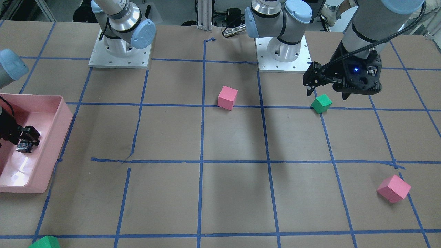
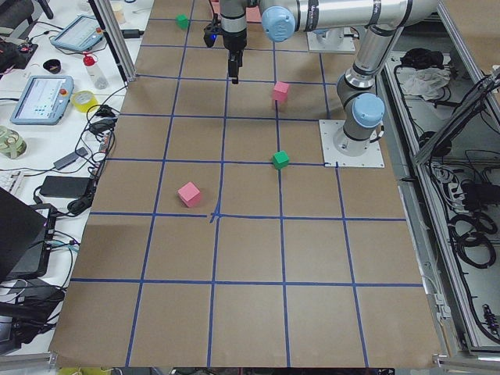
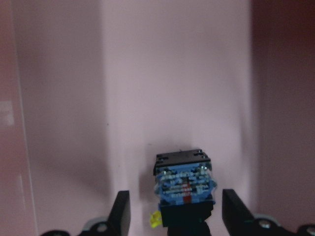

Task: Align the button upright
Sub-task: 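Close the right gripper on the switch body and lift it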

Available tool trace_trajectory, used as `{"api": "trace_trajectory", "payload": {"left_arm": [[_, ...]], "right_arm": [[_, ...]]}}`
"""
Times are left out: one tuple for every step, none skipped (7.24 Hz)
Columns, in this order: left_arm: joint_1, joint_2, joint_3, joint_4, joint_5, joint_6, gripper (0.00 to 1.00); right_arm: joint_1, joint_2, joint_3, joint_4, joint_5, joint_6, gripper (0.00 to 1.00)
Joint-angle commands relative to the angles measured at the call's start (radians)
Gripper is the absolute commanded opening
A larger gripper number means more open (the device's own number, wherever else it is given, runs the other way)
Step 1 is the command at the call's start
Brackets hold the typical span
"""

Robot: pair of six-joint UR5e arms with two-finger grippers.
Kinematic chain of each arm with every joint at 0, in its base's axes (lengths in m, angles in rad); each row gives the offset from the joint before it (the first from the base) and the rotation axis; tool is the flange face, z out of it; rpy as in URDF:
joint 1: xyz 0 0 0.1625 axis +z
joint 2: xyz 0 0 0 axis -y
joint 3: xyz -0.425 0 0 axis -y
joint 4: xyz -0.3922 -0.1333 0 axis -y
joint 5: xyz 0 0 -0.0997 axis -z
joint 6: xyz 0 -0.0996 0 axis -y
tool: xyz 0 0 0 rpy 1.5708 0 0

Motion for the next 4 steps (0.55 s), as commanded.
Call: {"api": "trace_trajectory", "payload": {"left_arm": [[0.016,0.002,-0.002,-0.010,0.004,0.007,1.00],[0.016,0.005,0.000,-0.009,0.004,0.007,1.00],[0.015,0.003,0.000,-0.009,0.004,0.007,1.00],[0.016,0.003,-0.002,-0.010,0.001,0.009,1.00]], "right_arm": [[0.000,-0.004,-0.007,0.010,0.008,-0.006,0.00],[0.000,-0.010,-0.007,0.010,0.014,-0.005,0.00],[0.000,-0.012,-0.017,0.016,0.014,-0.006,0.00],[0.000,-0.018,-0.037,0.028,0.013,-0.005,0.00]]}}
